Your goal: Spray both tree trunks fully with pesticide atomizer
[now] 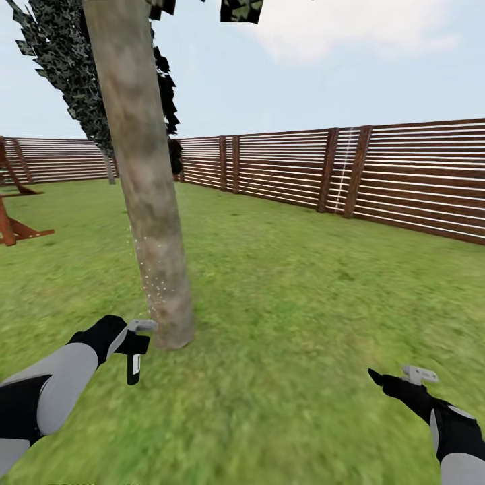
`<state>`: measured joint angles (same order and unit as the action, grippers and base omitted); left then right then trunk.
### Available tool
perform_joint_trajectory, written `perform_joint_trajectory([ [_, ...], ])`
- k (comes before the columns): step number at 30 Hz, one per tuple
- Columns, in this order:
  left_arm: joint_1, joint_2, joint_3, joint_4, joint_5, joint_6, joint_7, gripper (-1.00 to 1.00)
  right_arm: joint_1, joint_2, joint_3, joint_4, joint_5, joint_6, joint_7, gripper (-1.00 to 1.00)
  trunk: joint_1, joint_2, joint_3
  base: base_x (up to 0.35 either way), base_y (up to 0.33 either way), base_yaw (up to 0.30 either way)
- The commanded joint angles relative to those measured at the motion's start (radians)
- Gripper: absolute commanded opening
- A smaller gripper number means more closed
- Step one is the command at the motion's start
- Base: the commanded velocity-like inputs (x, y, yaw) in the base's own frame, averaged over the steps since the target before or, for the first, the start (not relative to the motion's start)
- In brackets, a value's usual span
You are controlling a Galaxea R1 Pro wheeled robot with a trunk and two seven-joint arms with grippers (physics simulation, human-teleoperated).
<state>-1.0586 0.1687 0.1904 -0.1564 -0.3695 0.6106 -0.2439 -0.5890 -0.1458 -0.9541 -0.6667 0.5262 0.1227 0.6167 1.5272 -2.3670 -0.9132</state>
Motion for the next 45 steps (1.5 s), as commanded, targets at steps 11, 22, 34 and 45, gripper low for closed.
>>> perform_joint_trajectory([
  [11, 0.000, 0.000, 0.000, 0.000, 0.007, -0.002, 0.000, -1.00, 0.000, -0.005, 0.000, 0.000, 0.000, 0.000, 0.000, 1.00, 0.000, 0.000, 0.000, 0.153, -0.178, 0.252],
  [22, 0.000, -0.002, 0.000, 0.000, 0.049, -0.003, 0.000, -1.00, 0.000, -0.008, 0.000, 0.001, 0.000, 0.000, 0.000, 1.00, 0.000, 0.000, 0.000, 0.085, -0.256, 0.063],
  [34, 0.000, 0.000, 0.000, -0.001, 0.049, -0.002, 0.000, -1.00, 0.000, -0.008, 0.000, 0.001, 0.000, 0.000, 0.000, 1.00, 0.000, 0.000, 0.000, 0.000, -0.310, 0.231],
  [45, 0.000, 0.000, 0.000, -0.003, 0.050, -0.003, 0.000, -1.00, 0.000, -0.008, 0.000, 0.001, 0.000, 0.000, 0.000, 1.00, 0.000, 0.000, 0.000, 0.000, -0.323, 0.071],
])
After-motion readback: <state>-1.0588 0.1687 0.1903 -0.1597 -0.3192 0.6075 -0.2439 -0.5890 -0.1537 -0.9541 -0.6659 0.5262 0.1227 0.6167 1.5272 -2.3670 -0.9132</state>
